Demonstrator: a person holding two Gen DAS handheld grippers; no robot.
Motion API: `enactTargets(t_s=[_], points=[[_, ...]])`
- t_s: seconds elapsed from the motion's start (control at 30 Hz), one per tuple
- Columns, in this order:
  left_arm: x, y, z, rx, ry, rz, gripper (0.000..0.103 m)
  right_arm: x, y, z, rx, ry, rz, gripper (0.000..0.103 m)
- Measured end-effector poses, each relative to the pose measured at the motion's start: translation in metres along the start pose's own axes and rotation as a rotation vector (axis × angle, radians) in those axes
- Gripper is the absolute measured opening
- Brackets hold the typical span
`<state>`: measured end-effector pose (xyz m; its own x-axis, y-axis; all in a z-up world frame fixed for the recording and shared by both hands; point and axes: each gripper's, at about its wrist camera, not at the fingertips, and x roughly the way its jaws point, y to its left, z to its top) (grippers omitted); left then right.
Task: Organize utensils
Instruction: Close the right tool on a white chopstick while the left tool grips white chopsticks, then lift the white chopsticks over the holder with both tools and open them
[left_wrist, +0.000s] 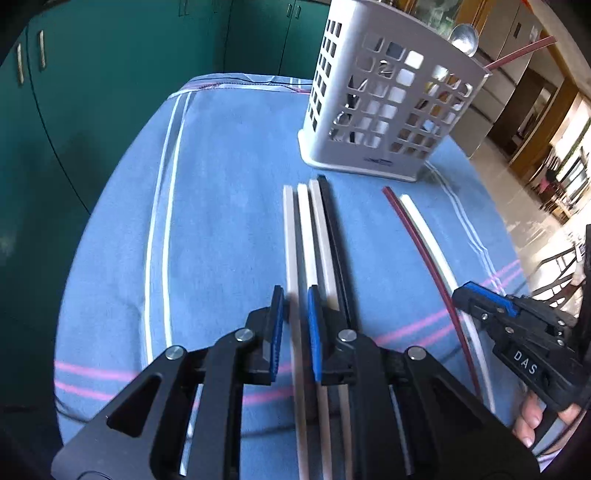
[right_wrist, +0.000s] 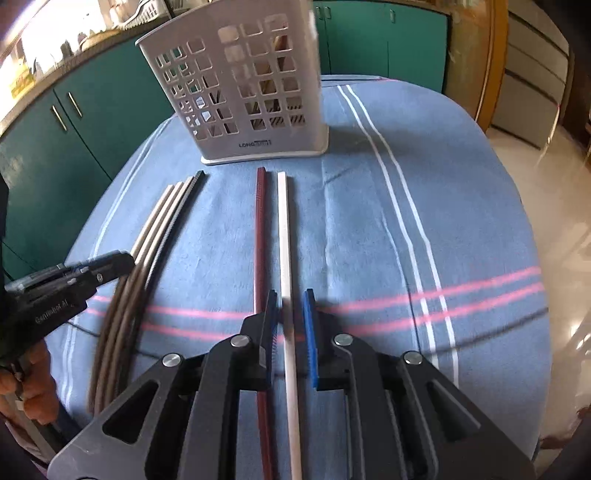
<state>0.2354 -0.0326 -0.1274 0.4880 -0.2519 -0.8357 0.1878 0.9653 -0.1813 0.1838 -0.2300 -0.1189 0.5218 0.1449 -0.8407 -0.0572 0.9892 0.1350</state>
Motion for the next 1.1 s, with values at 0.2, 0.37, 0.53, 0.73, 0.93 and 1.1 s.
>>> enactTargets(t_s=[0.2,0.37,0.53,0.73,0.93,1.1], points=[[0.023,0.001,0.036,0.027,0.035,0.049,0.018,0.026,0.011,0.038,-0.085,0.038,-0.069,0.018],[0.045,-0.001,0.065,0.068,0.068,0.084,0.019,0.043,0.013,0.063,-0.108,0.054,-0.108,0.022],[0.054,0.002,0.081,0.102,0.082,0.093,0.019,0.054,0.012,0.082,-0.112,0.067,-0.109,0.022],[0.053,0.005,0.083,0.091,0.076,0.093,0.007,0.052,0.016,0.083,-0.139,0.07,-0.059,0.007],[-0.009,0.008,0.086,0.038,-0.049,0.046,0.006,-0.003,0.014,0.084,-0.119,-0.036,-0.026,0.007],[-0.089,-0.001,0.096,0.048,-0.231,0.033,0.006,-0.09,0.006,0.083,-0.108,-0.194,0.012,0.007]])
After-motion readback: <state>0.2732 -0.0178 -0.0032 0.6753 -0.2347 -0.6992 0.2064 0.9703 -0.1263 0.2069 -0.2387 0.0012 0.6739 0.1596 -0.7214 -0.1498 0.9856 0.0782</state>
